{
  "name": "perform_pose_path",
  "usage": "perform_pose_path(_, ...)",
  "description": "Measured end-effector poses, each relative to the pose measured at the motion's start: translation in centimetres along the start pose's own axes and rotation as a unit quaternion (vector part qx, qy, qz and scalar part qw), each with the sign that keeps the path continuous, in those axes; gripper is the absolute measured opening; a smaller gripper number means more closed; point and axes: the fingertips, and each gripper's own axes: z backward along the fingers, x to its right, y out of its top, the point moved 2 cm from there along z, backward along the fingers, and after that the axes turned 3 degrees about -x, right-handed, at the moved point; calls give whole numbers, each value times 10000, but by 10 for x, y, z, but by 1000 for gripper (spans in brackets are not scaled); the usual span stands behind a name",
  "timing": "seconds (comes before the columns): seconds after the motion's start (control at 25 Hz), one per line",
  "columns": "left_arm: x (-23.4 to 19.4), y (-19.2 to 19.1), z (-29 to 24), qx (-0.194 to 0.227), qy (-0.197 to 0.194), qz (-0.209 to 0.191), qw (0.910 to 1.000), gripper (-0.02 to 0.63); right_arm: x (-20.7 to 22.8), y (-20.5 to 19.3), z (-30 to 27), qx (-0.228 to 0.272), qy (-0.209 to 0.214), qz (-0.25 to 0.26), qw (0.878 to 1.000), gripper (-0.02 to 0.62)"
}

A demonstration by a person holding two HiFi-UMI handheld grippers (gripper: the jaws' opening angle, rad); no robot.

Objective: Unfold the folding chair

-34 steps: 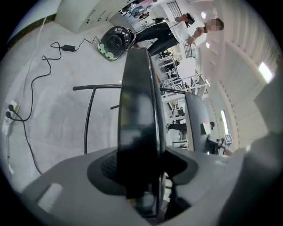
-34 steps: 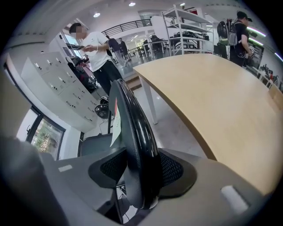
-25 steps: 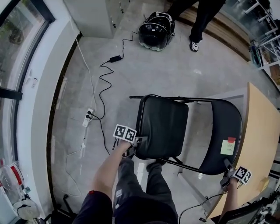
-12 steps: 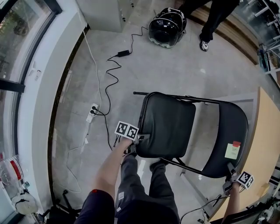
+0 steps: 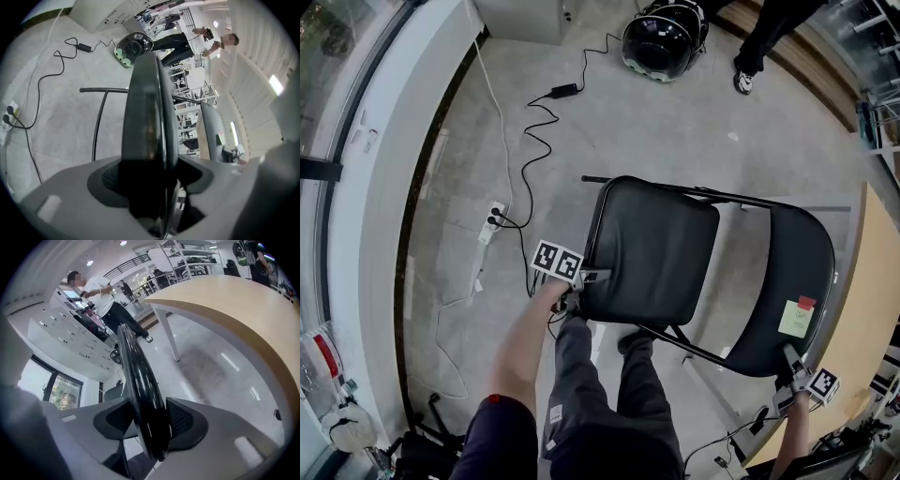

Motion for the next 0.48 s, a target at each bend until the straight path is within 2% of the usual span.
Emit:
perform_pose_path(0.24,-14,-2,6,114,26,1,9999,293,-19,-10,-2,275,-273,108,9992,207)
perform_pose_path(0.48,-34,-1,12,251,106,-2,9996,302,-44,-22,-9,155,66,41,9999,206)
